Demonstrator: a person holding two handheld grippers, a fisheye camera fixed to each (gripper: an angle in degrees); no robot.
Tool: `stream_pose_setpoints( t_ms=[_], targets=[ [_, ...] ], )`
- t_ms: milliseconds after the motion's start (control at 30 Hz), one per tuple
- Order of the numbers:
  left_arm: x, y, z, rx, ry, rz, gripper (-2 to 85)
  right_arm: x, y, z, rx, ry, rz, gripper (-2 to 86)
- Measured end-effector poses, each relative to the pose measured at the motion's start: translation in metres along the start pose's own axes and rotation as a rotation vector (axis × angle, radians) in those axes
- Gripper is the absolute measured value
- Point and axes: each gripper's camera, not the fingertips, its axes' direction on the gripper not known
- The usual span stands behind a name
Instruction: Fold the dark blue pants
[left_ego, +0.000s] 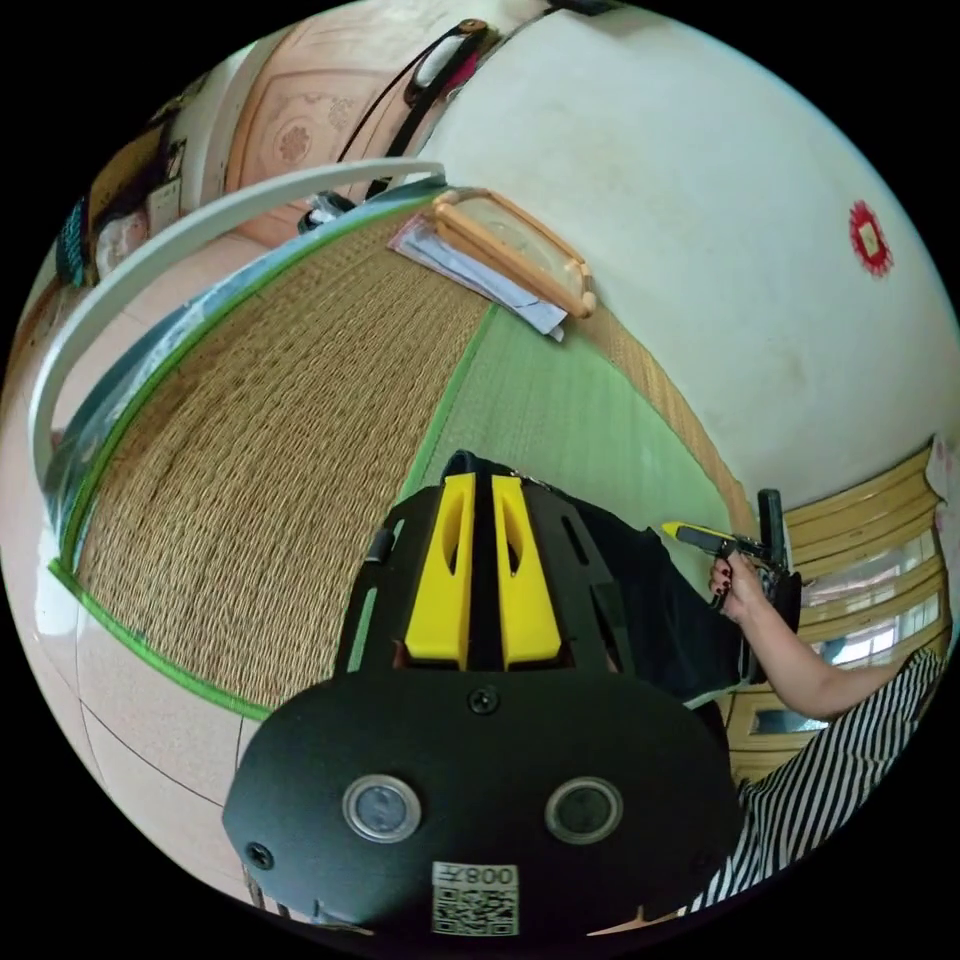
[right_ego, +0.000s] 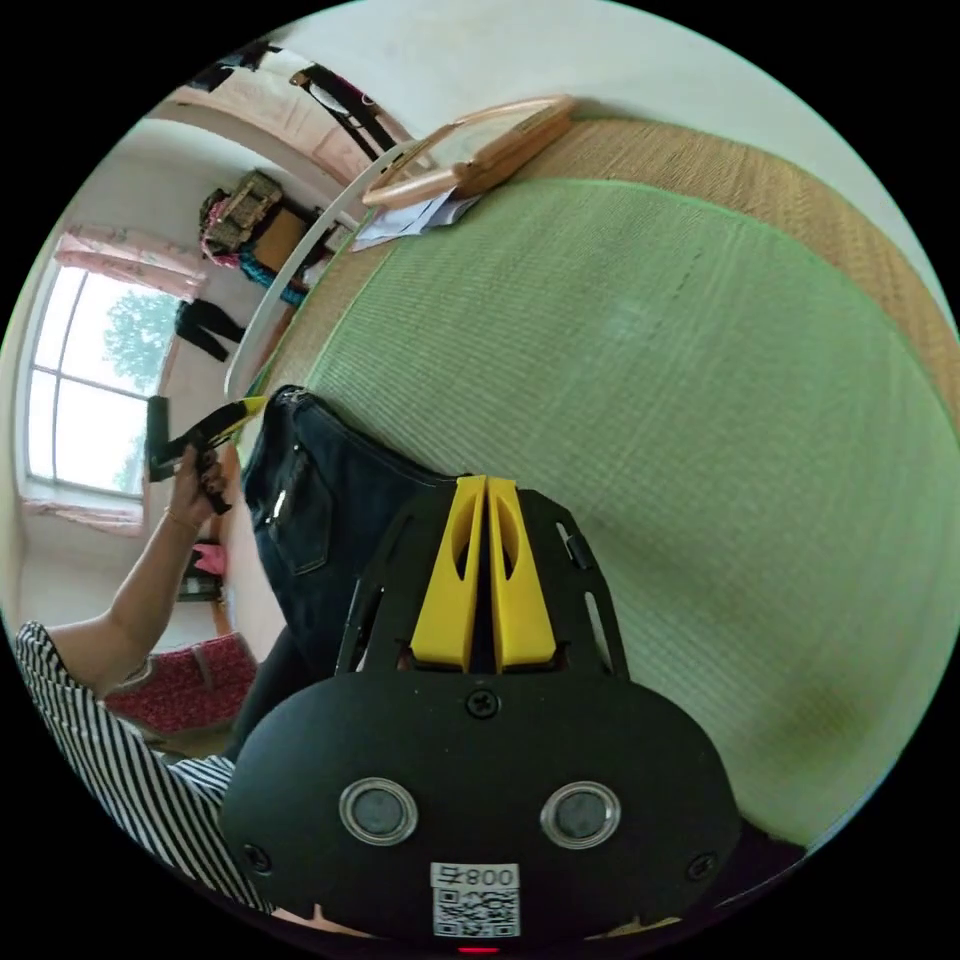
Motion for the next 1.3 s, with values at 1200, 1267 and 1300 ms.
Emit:
stream_pose_setpoints(
  t_ms=[1200, 1267, 1300],
  targets=[
    [0.213, 0.218, 0.276, -0.433, -0.086, 0.189, 0.0, -0.268, 0.113, -0.164, -0.114, 0.061, -0.031, 0.1],
    [0.236, 0.224, 0.297, -0.422, -0.082, 0.213, 0.0, -0.272, 0.109, -0.188, -0.09, 0.09, -0.01, 0.1],
    [0.243, 0.226, 0.304, -0.421, -0.068, 0.221, 0.0, -0.271, 0.107, -0.196, -0.101, 0.119, 0.012, 0.1]
  ],
)
